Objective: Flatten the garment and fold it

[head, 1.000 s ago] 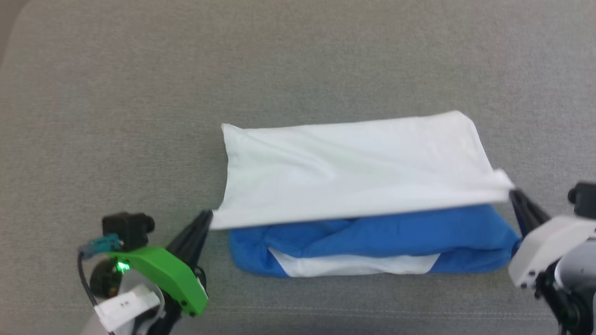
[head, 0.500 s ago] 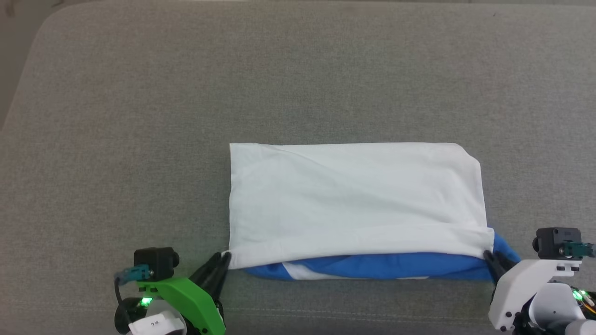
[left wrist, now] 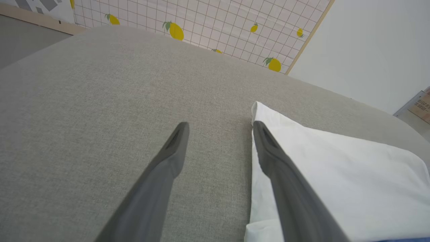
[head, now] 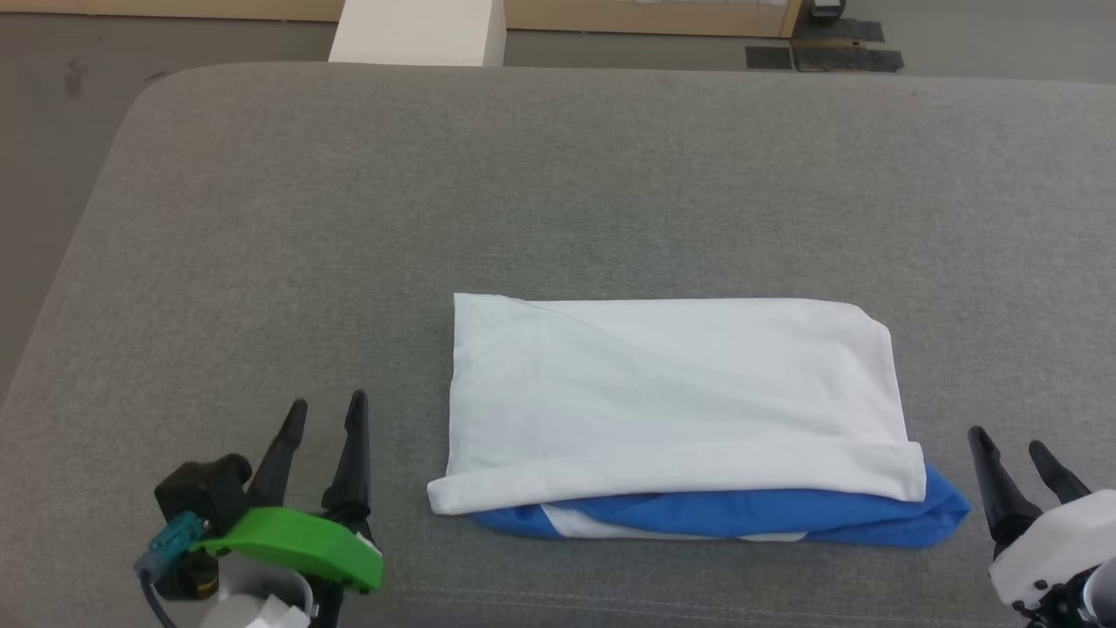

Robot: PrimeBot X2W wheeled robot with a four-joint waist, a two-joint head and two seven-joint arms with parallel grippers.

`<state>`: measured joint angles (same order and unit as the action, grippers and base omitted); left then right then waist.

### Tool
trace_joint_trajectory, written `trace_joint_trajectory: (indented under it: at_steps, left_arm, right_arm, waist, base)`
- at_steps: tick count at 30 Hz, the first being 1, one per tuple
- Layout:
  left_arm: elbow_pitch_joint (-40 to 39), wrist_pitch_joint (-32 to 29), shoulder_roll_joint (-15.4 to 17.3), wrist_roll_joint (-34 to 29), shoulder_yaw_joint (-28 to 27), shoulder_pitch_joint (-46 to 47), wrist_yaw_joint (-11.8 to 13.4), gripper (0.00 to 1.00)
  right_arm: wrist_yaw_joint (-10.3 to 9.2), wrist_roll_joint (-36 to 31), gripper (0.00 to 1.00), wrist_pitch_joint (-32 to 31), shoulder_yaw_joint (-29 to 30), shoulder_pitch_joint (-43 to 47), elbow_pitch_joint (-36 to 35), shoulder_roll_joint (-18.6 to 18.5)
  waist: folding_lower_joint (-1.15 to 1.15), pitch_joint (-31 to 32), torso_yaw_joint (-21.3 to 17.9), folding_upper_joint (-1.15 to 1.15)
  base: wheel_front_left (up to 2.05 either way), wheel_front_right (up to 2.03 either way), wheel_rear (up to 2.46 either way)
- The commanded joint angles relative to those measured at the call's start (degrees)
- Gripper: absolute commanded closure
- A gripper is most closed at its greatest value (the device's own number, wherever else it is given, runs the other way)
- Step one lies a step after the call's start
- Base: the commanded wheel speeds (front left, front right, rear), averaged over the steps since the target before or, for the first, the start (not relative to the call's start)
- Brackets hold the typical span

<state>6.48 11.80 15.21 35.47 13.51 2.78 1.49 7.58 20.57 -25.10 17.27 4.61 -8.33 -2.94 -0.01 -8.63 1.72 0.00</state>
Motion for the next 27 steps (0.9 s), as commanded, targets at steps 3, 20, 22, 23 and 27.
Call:
trace_joint_trajectory:
  at_steps: [3,20,22,23,27]
  left_arm:
    - [0.72,2.56,-0.68,-3.99,-1.01,3.08,-0.22,0.0]
    - [0.91,3.18,-8.28,-20.78,-11.98,9.0,-3.28,0.0]
    - [1.3,3.19,-8.83,-21.41,-12.71,8.73,-3.85,0.0]
    - [1.47,3.19,-9.08,-21.75,-12.99,8.68,-4.2,0.0]
    - [2.11,3.19,-9.96,-22.52,-13.85,8.8,-5.28,0.0]
  right_arm:
    - [-0.09,0.84,0.0,1.78,-0.51,-2.14,1.76,0.05]
    - [-0.09,-0.79,0.0,-4.79,-2.39,-14.72,26.8,0.06]
    - [-0.09,-1.96,0.0,-6.82,-2.97,-15.54,28.54,0.06]
    - [-0.09,-2.12,0.0,-7.95,-3.08,-15.89,29.38,0.06]
    - [-0.09,-1.27,0.0,-12.12,-4.63,-16.51,31.6,0.06]
  waist:
    - [0.01,0.62,1.03,0.0]
    - [0.01,-0.75,1.32,0.0]
    - [0.01,-1.03,1.44,0.0]
    - [0.01,-1.19,1.56,0.0]
    - [0.01,-1.65,2.22,0.0]
  base:
    - [0.0,0.0,0.0]
    - [0.0,0.0,0.0]
    - [0.0,0.0,0.0]
    - [0.0,0.0,0.0]
    - [0.0,0.0,0.0]
